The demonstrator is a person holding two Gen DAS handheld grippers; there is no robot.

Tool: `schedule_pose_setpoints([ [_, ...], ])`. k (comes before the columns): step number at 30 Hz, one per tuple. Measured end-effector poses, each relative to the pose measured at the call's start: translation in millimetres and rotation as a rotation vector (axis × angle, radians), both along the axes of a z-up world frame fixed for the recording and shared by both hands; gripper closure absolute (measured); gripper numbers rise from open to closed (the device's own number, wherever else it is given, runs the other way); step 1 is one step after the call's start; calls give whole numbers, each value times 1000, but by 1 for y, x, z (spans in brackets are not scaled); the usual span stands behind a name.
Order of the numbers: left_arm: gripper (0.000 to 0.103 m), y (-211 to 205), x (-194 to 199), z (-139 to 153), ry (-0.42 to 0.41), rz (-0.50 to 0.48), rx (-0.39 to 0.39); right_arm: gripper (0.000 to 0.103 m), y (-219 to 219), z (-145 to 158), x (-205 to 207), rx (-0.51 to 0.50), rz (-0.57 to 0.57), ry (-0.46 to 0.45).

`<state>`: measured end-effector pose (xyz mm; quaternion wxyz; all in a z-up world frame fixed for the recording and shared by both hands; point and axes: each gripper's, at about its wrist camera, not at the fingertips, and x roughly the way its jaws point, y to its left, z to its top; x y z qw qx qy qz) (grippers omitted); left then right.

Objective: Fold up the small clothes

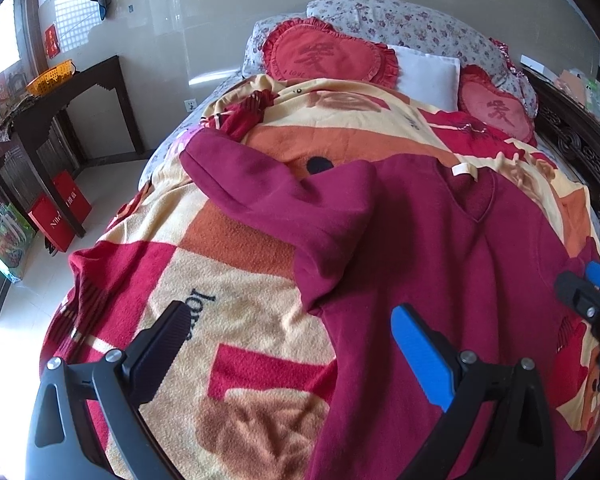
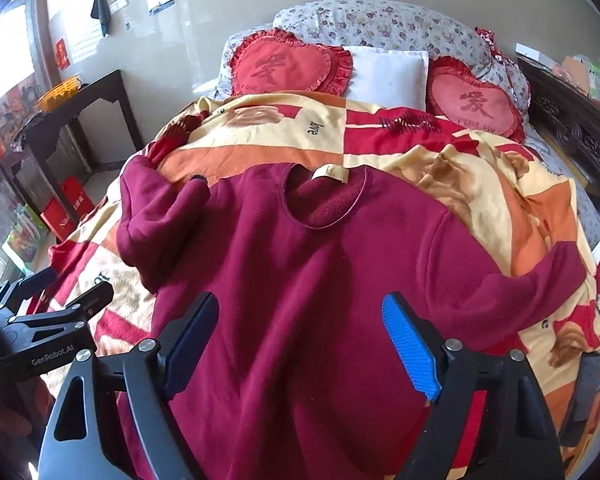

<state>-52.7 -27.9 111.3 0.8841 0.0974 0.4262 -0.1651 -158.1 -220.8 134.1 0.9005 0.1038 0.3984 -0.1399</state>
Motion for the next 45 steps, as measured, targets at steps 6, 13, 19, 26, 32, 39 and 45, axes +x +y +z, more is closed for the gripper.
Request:
schedule_pose_setpoints([
  [6,1,-4,6,-2,-2,3,4,36,-1,-12,9,19,-4,1],
  [13,1,-7,10,-5,3,0,5,36,-4,-20,16,51,-14,22],
  [19,1,-6,16,-4,3,6,4,36,1,-24,22,58,0,33],
  [26,1,-4,21,-4,13,12,0,36,3,-24,30,59,-6,27],
  [32,1,-2,30,-2,13,20,-6,36,7,-29,35,71,8,38],
  [39,1,4,44,-1,27,25,-23,36,9,-32,38,76,14,42],
  [45,1,32,83,5,71,88,-101,36,8,-37,41,83,21,51],
])
